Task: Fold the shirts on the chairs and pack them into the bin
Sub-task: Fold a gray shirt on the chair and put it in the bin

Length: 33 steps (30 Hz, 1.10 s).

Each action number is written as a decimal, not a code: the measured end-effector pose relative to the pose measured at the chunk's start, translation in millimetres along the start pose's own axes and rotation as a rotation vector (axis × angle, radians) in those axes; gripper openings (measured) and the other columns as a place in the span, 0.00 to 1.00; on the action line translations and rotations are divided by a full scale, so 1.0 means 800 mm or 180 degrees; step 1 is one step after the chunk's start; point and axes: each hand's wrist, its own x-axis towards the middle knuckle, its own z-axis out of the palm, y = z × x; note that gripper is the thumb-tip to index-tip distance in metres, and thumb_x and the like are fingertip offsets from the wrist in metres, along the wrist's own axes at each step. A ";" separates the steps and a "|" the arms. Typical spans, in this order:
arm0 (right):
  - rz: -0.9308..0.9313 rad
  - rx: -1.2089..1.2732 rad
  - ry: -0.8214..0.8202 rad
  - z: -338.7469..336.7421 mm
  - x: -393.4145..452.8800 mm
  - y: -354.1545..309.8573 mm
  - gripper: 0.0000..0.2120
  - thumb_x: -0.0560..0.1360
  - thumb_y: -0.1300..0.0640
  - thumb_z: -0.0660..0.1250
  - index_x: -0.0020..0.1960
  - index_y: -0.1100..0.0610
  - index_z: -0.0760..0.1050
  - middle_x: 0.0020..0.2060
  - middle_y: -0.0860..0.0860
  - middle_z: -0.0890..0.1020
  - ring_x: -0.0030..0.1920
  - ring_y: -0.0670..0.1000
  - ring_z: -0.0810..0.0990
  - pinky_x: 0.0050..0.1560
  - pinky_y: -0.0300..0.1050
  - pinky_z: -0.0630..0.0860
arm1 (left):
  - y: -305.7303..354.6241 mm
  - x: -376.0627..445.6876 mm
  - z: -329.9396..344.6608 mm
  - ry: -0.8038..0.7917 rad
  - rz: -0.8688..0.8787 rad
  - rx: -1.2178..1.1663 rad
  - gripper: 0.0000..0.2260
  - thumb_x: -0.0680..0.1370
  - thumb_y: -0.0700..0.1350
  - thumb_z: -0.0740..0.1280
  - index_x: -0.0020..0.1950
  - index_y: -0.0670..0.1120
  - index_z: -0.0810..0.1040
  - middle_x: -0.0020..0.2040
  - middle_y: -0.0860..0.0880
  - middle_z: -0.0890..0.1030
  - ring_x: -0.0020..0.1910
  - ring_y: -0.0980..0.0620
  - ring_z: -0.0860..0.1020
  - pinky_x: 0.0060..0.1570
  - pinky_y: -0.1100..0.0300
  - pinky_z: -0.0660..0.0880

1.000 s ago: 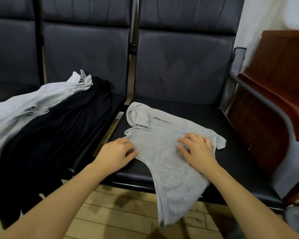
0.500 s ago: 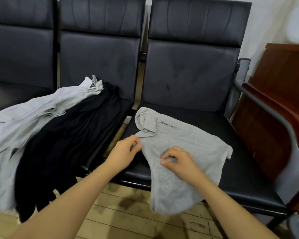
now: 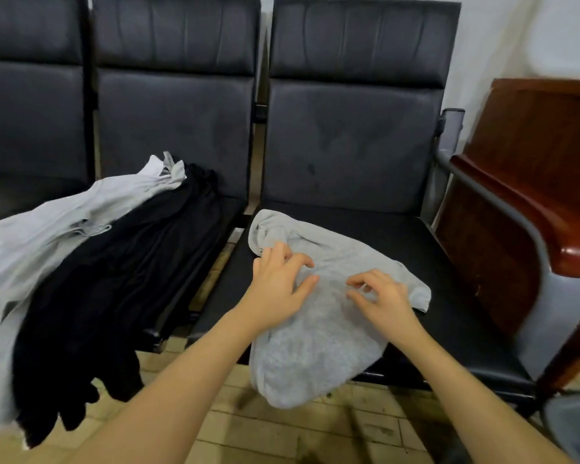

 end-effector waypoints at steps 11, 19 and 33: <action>0.0567 -0.0256 -0.0148 -0.072 -0.033 0.071 0.11 0.76 0.57 0.68 0.48 0.40 0.75 0.47 0.36 0.76 0.50 0.42 0.76 0.64 0.54 0.67 | 0.105 0.018 0.090 -0.0563 0.0227 0.0158 0.32 0.65 0.74 0.51 0.55 0.56 0.76 0.49 0.55 0.60 0.49 0.54 0.58 0.45 0.57 0.51; 0.0763 -0.0307 -0.0291 -0.074 -0.025 0.079 0.10 0.77 0.51 0.66 0.45 0.35 0.74 0.50 0.36 0.76 0.58 0.44 0.73 0.66 0.54 0.63 | 0.112 0.015 0.104 -0.0447 0.0060 -0.0224 0.09 0.77 0.54 0.66 0.50 0.50 0.81 0.48 0.54 0.64 0.51 0.51 0.63 0.43 0.58 0.51; 0.0276 0.0018 0.0097 -0.057 -0.024 0.042 0.08 0.73 0.50 0.71 0.44 0.44 0.71 0.44 0.40 0.77 0.50 0.36 0.72 0.60 0.32 0.51 | 0.053 0.023 0.071 -0.0019 -0.1151 -0.0501 0.10 0.78 0.53 0.64 0.42 0.49 0.78 0.48 0.54 0.66 0.53 0.53 0.62 0.46 0.61 0.51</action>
